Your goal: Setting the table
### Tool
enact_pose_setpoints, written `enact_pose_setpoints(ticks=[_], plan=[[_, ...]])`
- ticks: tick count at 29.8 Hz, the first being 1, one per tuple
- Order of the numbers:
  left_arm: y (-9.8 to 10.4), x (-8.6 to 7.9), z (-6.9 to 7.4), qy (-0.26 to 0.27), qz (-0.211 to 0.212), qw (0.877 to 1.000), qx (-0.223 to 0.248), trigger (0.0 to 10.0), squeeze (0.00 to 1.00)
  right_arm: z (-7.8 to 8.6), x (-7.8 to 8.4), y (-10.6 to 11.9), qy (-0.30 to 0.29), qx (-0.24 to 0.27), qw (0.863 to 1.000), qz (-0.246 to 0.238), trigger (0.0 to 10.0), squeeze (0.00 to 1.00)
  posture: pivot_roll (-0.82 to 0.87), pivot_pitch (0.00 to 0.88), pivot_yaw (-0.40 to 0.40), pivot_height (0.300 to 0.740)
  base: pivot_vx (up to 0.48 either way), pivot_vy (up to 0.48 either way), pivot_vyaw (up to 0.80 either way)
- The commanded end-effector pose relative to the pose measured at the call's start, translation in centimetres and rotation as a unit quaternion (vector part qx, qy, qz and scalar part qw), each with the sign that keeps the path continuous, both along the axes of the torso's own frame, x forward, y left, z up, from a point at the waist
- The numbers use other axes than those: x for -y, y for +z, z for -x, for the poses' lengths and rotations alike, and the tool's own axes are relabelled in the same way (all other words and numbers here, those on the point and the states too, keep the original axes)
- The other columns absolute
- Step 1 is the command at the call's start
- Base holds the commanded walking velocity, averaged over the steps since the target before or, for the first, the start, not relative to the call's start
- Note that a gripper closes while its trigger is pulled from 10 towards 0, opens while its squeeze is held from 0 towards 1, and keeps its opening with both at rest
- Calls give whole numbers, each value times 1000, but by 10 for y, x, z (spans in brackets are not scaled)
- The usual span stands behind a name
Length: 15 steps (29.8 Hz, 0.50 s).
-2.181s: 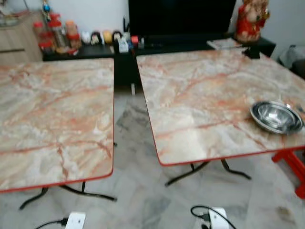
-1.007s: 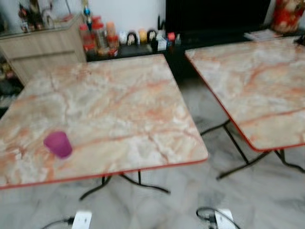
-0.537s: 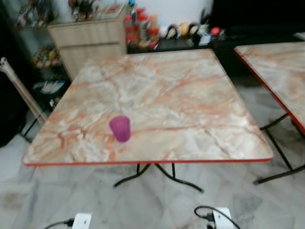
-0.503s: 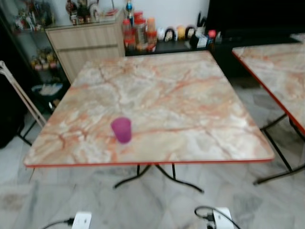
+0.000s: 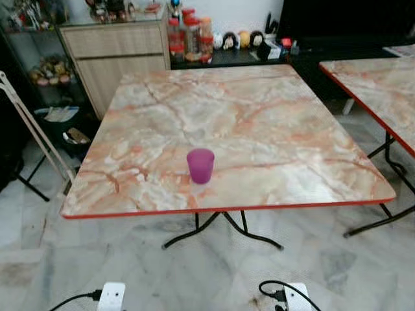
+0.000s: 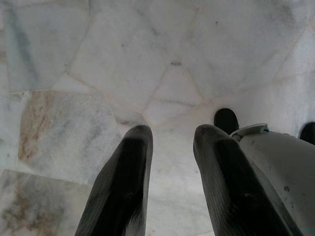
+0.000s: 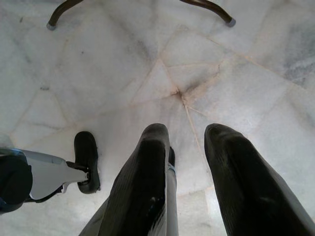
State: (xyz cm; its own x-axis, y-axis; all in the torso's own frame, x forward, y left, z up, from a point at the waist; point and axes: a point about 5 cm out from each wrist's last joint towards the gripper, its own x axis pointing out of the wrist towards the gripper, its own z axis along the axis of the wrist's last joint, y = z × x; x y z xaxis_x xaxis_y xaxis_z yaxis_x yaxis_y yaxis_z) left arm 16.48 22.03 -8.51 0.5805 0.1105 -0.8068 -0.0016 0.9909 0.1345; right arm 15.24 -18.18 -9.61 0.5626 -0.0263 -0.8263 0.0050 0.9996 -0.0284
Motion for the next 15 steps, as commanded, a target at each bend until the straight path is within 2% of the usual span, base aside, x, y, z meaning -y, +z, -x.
enact_pose_setpoints(ticks=[1, 15], plan=[[-1, -1, 2, -4, -3, 1000, -4, 10000, 0, -3, -1, 1, -6, 4, 1000, -2, 10000, 0, -8, 0, 27, 740, 0, 0, 0], [1, 3, -3, -13, 1, 1000, 5, 10000, 0, -4, -2, 1, -3, 5, 1000, -4, 10000, 0, -17, 0, 34, 740, 0, 0, 0]])
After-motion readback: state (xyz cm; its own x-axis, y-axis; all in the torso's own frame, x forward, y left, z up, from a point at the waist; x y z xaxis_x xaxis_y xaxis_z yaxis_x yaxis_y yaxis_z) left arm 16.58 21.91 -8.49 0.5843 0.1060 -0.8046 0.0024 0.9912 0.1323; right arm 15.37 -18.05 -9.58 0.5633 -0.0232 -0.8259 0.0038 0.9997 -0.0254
